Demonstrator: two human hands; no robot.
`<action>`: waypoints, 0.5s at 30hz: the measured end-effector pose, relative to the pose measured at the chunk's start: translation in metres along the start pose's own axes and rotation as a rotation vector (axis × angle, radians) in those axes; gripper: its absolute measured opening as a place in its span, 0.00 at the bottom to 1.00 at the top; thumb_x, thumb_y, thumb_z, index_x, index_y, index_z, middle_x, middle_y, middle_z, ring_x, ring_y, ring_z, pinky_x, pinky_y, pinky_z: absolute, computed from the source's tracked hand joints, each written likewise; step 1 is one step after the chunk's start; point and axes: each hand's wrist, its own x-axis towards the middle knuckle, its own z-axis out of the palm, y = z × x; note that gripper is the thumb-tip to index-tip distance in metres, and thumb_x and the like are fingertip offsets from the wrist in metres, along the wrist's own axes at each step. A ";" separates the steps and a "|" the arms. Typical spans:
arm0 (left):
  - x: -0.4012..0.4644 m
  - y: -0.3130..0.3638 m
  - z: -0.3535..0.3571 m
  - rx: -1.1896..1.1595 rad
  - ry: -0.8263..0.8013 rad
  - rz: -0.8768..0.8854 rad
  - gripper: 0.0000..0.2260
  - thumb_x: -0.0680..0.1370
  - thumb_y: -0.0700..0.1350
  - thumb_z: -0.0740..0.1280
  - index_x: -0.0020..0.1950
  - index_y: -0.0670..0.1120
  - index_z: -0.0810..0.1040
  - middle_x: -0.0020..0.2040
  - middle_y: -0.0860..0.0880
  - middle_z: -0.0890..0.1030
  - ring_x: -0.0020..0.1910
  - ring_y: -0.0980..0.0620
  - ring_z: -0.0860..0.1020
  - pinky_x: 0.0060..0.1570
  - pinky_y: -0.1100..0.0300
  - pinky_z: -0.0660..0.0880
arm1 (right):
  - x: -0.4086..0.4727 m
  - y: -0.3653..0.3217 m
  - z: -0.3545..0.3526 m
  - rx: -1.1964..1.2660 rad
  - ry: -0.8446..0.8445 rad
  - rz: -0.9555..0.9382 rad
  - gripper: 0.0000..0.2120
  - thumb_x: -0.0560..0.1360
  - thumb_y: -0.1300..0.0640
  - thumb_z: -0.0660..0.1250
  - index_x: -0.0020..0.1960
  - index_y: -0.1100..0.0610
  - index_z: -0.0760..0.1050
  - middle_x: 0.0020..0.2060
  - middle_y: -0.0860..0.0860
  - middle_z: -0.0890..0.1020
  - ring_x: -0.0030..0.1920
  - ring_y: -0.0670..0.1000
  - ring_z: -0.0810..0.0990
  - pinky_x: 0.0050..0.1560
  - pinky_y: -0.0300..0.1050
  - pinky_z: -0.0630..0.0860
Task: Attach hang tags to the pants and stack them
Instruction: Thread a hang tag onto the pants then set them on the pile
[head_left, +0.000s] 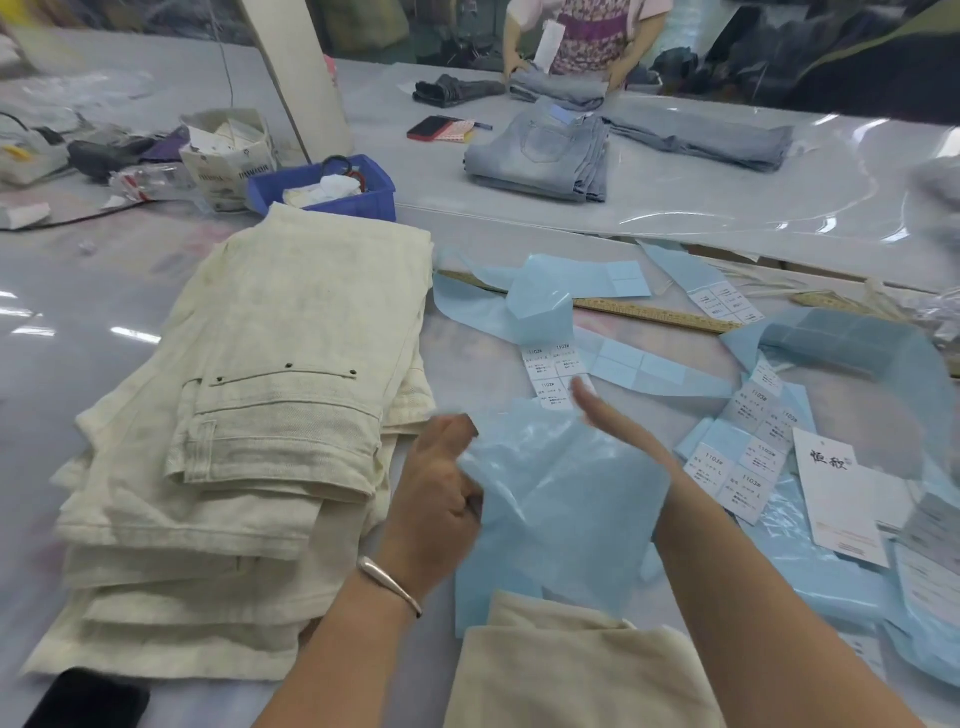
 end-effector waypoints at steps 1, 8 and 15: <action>-0.005 -0.002 0.003 0.063 -0.032 0.052 0.16 0.64 0.29 0.65 0.49 0.36 0.83 0.53 0.41 0.80 0.54 0.39 0.77 0.53 0.48 0.75 | 0.001 -0.003 0.001 -0.168 0.037 -0.005 0.34 0.55 0.33 0.77 0.53 0.55 0.83 0.52 0.52 0.84 0.53 0.52 0.82 0.63 0.51 0.74; -0.034 -0.005 0.017 0.203 -0.026 0.118 0.13 0.69 0.40 0.60 0.36 0.44 0.85 0.62 0.41 0.80 0.61 0.40 0.76 0.52 0.52 0.75 | -0.012 -0.013 0.015 -0.108 -0.039 -0.293 0.16 0.60 0.65 0.75 0.47 0.61 0.83 0.47 0.56 0.85 0.50 0.54 0.82 0.63 0.52 0.72; -0.017 -0.016 0.009 -0.119 0.125 -0.405 0.15 0.76 0.39 0.66 0.62 0.49 0.81 0.55 0.55 0.82 0.54 0.58 0.79 0.52 0.73 0.71 | -0.036 -0.020 0.017 -0.070 -0.187 -0.640 0.12 0.61 0.73 0.66 0.31 0.57 0.80 0.40 0.56 0.83 0.44 0.54 0.81 0.47 0.45 0.76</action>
